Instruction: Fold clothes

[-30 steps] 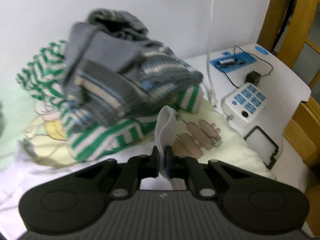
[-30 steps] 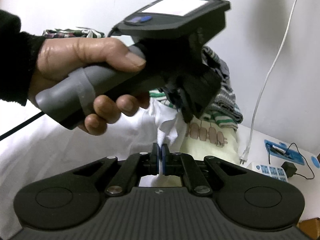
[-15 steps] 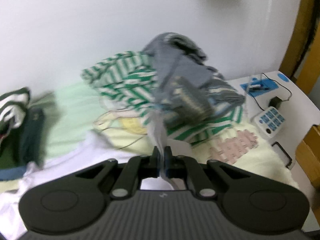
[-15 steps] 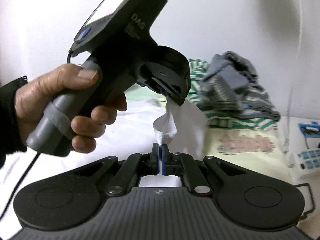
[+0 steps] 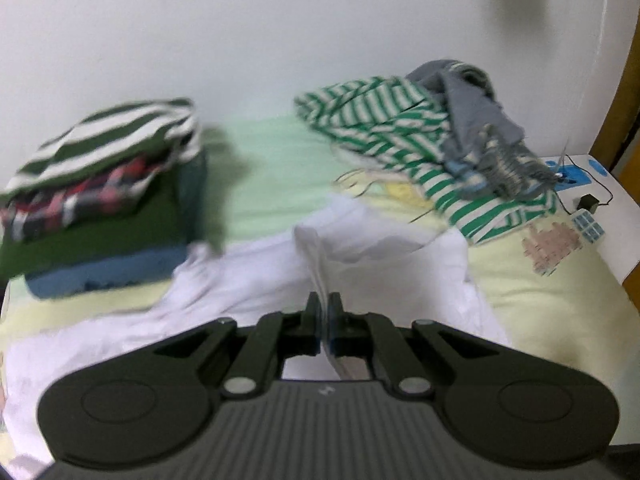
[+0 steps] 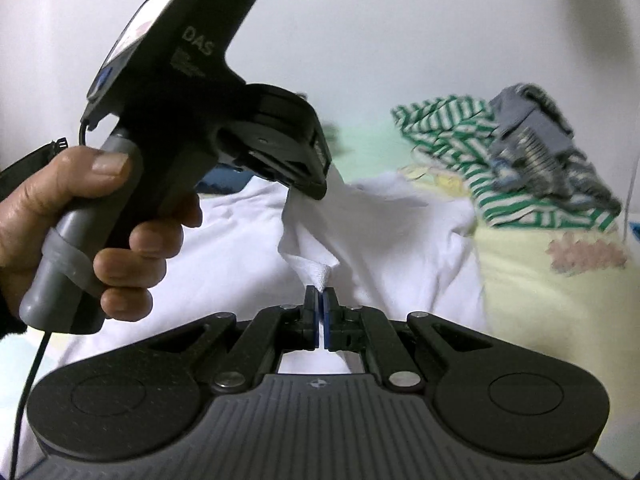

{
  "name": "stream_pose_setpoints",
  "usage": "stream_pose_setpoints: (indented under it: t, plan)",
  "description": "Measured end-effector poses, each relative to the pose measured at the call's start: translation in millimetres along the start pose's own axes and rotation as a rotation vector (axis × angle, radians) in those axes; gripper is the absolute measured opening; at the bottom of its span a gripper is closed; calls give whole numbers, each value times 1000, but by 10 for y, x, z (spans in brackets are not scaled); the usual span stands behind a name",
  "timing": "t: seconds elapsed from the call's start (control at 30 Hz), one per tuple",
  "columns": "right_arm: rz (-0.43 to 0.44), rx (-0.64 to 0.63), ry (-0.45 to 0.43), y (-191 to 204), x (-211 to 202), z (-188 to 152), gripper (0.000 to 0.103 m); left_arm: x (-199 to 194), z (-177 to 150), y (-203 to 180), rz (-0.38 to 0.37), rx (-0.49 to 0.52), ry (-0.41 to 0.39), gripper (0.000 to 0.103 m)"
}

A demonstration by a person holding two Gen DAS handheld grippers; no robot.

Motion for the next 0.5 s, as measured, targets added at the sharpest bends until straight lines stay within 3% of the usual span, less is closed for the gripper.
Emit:
stream_pose_setpoints:
  t: [0.2,0.27,0.3,0.37,0.43,0.5]
  plan:
    - [7,-22,86,309,245,-226,4,245,-253,175,35,10,49,0]
    - [19,-28,105,362,232,-263,12,265,-287,213,28,9,46,1]
    - [20,-21,90,354,130,-263,14,257,-290,230,20,4,41,1]
    - [19,2,59,272,-105,-255,29,231,-284,258,14,2,32,1]
    - [-37,27,39,36,-463,-379,38,207,-268,278,11,11,28,1]
    - [-95,52,19,-204,-828,-511,38,181,-269,277,10,26,26,1]
Point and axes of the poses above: each gripper's, at about its wrist camera, not at the fingertips, and x roughly the way its jaws point, y to its left, z to its top, the point moved 10 cm from there along x, roughly the way its jaws point, and after that the axes turned 4 degrees about -x, right-handed, at the moved point
